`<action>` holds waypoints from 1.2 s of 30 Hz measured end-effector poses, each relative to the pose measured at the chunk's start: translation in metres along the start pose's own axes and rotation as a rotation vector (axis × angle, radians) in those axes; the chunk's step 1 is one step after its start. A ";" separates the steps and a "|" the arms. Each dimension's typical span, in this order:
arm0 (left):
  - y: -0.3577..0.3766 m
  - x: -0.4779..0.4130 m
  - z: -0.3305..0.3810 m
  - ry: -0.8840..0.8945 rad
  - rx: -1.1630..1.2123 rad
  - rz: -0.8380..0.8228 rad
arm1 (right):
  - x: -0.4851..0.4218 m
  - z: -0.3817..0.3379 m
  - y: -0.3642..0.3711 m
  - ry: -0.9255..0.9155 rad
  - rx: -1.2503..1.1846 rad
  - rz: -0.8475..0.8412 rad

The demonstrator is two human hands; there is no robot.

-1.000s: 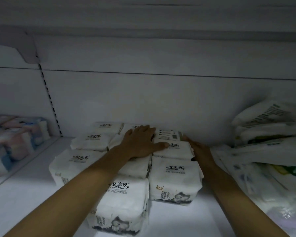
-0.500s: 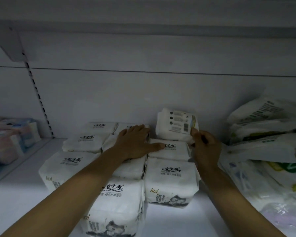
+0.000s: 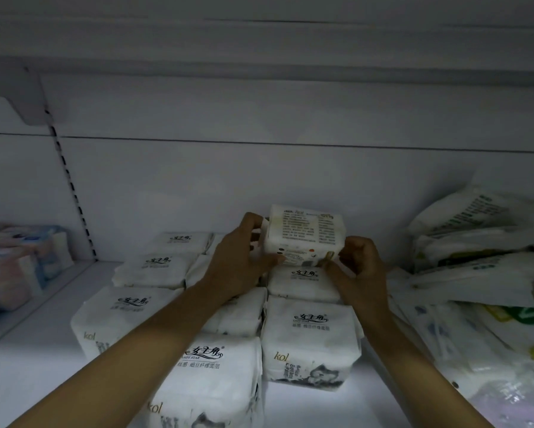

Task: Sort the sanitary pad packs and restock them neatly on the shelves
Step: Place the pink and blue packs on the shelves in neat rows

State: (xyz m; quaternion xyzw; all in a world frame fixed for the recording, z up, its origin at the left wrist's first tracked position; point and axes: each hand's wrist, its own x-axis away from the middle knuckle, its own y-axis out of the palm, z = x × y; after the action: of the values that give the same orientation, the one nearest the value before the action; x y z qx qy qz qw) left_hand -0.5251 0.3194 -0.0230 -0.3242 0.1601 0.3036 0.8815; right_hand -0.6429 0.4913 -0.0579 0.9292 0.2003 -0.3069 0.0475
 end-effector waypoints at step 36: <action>0.002 0.006 0.006 -0.004 0.114 -0.238 | -0.014 -0.002 -0.014 -0.006 0.044 0.251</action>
State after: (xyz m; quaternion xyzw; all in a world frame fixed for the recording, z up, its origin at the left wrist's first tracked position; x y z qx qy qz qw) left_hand -0.5208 0.3273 -0.0223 -0.2894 0.1356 0.1882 0.9287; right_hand -0.6574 0.4999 -0.0475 0.9468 0.0755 -0.3058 0.0656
